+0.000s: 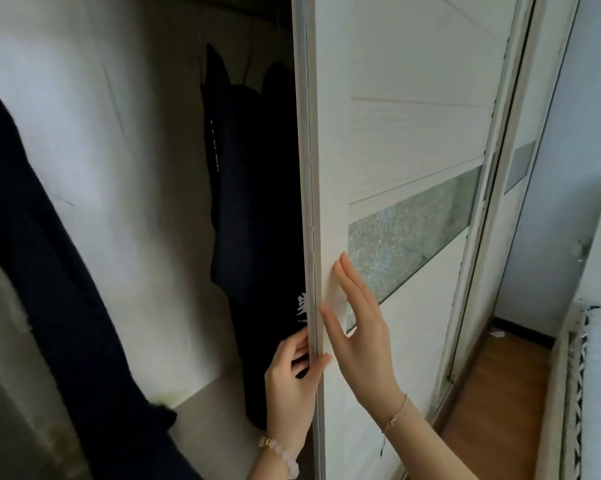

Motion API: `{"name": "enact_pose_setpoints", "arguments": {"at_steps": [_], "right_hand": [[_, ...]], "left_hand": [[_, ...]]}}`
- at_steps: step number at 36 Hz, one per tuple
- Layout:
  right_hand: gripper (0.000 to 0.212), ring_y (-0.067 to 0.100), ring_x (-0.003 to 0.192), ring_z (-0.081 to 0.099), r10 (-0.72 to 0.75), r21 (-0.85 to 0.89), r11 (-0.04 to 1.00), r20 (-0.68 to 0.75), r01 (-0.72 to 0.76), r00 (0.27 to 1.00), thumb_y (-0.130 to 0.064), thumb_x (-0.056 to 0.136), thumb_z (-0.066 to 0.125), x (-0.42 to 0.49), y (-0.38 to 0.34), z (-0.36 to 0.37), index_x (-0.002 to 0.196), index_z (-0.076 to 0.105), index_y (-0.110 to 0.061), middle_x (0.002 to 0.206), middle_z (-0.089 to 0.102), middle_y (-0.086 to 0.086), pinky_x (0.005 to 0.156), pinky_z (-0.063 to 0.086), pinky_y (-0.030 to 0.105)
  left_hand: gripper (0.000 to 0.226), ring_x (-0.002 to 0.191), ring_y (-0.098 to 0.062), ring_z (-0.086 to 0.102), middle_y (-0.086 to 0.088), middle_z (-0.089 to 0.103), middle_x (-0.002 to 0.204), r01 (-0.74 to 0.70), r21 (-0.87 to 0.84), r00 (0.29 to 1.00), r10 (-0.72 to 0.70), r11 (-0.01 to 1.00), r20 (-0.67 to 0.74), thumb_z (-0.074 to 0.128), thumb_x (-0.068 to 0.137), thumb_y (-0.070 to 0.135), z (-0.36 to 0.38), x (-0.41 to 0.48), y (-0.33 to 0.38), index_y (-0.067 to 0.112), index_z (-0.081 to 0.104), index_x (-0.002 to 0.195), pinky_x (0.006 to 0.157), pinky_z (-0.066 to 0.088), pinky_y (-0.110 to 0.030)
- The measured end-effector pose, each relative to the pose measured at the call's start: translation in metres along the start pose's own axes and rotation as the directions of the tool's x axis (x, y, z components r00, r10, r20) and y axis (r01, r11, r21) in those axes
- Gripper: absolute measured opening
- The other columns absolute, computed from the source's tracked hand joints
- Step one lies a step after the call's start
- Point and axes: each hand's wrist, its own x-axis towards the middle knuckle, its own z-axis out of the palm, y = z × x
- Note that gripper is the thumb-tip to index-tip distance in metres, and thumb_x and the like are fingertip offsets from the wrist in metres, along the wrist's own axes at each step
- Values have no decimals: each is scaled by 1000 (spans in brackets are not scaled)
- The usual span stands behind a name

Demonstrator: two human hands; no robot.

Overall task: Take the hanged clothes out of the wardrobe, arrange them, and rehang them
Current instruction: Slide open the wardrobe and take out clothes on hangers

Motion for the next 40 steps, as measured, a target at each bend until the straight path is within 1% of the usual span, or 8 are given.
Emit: {"name": "enact_pose_setpoints", "arguments": {"at_steps": [5,8,10,15,20,25,36,40], "right_hand": [[53,-5,138,27,15,-3,1000,-4,-15,1000,-17,91,58,17,31,-11,141,40,-18,150,30,-17,110,24,11],[53,-3,139,27,6,-4,1000,1,-6,1000,-17,91,58,29,53,-19,141,40,-19,150,29,-17,111,33,24],[53,-2,139,28,8,-12,1000,7,-8,1000,-18,91,59,37,67,-26,141,40,-21,151,29,-17,110,37,32],[53,-3,137,30,12,-35,999,-24,-13,1000,-19,91,59,56,101,-39,140,39,-25,148,31,-20,111,34,26],[54,-3,135,34,59,-44,997,-39,-60,998,-22,90,60,78,140,-53,139,39,-34,146,31,-26,106,43,37],[55,-9,133,33,113,-82,990,-42,-117,993,-28,89,60,100,173,-68,135,34,-46,141,25,-41,107,40,24],[55,-6,134,33,88,-109,989,-71,-95,994,-26,89,59,122,214,-79,137,36,-41,145,29,-34,108,41,33],[58,-10,135,28,62,-122,990,-108,-75,992,-17,90,60,120,215,-73,138,35,-37,143,26,-36,111,28,14]], "left_hand": [[39,101,0,63,16,68,103,11,-23,1000,-11,1000,20,73,75,16,31,20,-8,38,60,105,82,52,-14],[41,101,2,63,21,65,106,4,-30,999,-3,1000,39,73,76,12,50,33,-12,36,60,107,82,52,-14],[40,102,0,63,20,66,107,11,-50,998,-8,999,55,75,72,22,63,42,-16,34,61,107,82,53,-15],[56,101,-5,65,15,69,104,26,-96,998,-20,995,61,77,53,60,98,68,-27,40,66,103,82,54,-19],[45,97,-6,66,14,70,101,-11,-34,998,13,999,60,72,61,48,139,95,-40,46,61,106,81,55,-22],[36,92,4,65,11,69,99,4,14,990,-6,1000,141,79,71,18,172,123,-47,38,61,95,74,55,-13],[34,91,4,62,13,68,87,114,-31,964,-103,993,246,78,72,15,212,159,-57,23,58,98,67,51,-8],[35,89,7,62,28,66,82,139,-6,951,-132,990,280,78,72,11,209,162,-56,23,56,96,67,51,-9]]}}
